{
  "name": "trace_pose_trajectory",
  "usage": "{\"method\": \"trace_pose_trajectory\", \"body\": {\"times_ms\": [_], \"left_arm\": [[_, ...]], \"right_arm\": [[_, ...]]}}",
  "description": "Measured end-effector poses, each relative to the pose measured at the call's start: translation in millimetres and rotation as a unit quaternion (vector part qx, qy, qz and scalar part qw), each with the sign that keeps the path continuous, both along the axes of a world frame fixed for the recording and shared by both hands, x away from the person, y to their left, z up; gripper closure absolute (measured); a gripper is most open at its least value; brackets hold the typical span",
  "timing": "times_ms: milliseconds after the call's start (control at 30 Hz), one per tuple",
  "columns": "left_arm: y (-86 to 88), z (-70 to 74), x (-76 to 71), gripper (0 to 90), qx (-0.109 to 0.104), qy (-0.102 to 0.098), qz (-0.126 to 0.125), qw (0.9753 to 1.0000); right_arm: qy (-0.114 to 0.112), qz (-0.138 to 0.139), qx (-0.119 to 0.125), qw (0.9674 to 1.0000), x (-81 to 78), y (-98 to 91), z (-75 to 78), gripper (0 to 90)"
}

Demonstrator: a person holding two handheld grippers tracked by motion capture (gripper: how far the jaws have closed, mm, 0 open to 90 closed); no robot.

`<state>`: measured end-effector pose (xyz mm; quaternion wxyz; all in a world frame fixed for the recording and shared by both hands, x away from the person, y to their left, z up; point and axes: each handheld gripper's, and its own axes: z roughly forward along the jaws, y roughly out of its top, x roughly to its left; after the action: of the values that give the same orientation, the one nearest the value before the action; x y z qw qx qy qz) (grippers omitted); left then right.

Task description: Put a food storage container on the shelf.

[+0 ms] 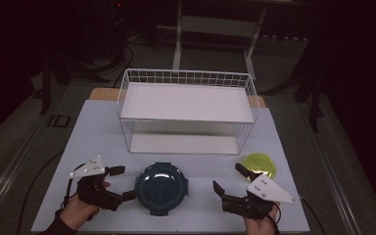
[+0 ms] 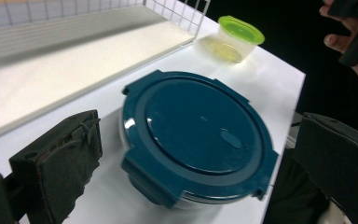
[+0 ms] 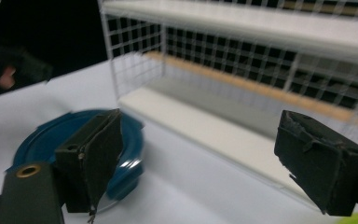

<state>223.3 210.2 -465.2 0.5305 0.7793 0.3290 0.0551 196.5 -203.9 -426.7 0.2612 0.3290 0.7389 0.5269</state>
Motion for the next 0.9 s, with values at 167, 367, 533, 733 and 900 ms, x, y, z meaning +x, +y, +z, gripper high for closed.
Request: {"method": "trace_pose_trajectory", "body": {"times_ms": [167,367,533,733,900], "left_arm": [[1.5,-1.9,5.1,0.6,-0.002,0.004,0.002,1.0000],[2.1,-6.5,12.3,0.6,-0.017,0.028,0.012,0.9994],[2.2,-11.5,20.4,0.6,-0.021,0.062,0.042,0.9969],[2.3,-19.6,29.8,1.7,-0.023,0.132,0.036,0.9903],[3.4,-29.7,32.7,7.9,-0.041,0.185,0.046,0.9808]], "right_arm": [[0.014,0.031,-0.011,0.9994,5.3,21.1,-3.9,14.6],[0.074,0.053,0.001,0.9959,17.5,40.6,-9.6,11.8],[0.147,0.074,0.028,0.9859,31.7,52.0,-21.3,10.8],[0.238,0.085,0.053,0.9661,48.0,54.8,-39.9,13.6],[0.310,0.085,0.094,0.9421,61.6,49.1,-55.7,19.2]]}}
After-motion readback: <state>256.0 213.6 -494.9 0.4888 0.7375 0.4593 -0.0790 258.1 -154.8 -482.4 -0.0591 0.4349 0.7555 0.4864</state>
